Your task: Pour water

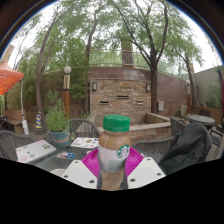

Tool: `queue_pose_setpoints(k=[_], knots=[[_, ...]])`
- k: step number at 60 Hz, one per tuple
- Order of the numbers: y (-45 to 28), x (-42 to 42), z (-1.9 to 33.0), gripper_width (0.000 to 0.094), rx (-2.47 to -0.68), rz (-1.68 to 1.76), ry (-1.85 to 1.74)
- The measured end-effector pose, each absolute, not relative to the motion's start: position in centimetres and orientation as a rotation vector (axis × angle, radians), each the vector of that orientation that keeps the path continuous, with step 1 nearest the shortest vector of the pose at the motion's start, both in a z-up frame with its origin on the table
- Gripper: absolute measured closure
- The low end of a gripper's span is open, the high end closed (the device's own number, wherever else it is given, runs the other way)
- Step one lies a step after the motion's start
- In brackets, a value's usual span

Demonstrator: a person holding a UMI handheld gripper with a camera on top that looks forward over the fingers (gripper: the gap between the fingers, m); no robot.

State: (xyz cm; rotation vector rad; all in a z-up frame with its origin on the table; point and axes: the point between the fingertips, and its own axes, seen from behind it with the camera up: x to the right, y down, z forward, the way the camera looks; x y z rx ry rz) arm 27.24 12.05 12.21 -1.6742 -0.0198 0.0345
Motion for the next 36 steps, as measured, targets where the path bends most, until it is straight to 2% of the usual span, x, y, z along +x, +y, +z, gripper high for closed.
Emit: queue_pose_setpoints(k=[5, 6, 16, 18, 19, 32, 36], knots=[[12.1, 27.7, 6.3, 0.0643, -1.733, 0.053, -0.041], [13.1, 26.0, 8.1, 0.0642, -1.737, 0.052, -0.034], [13.1, 28.6, 1.0, 0.0644, -1.781, 0.047, -0.027], [12.8, 27.7, 1.8, 0.0642, -1.745, 0.045, -0.034], [13.1, 28.4, 1.2, 0.0644, -1.729, 0.039, -0.047], [12.4, 27.2, 1.6, 0.0643, -1.733, -0.028, -0.068], [12.3, 27.2, 1.7, 0.0589, -1.745, -0.042, -0.04]])
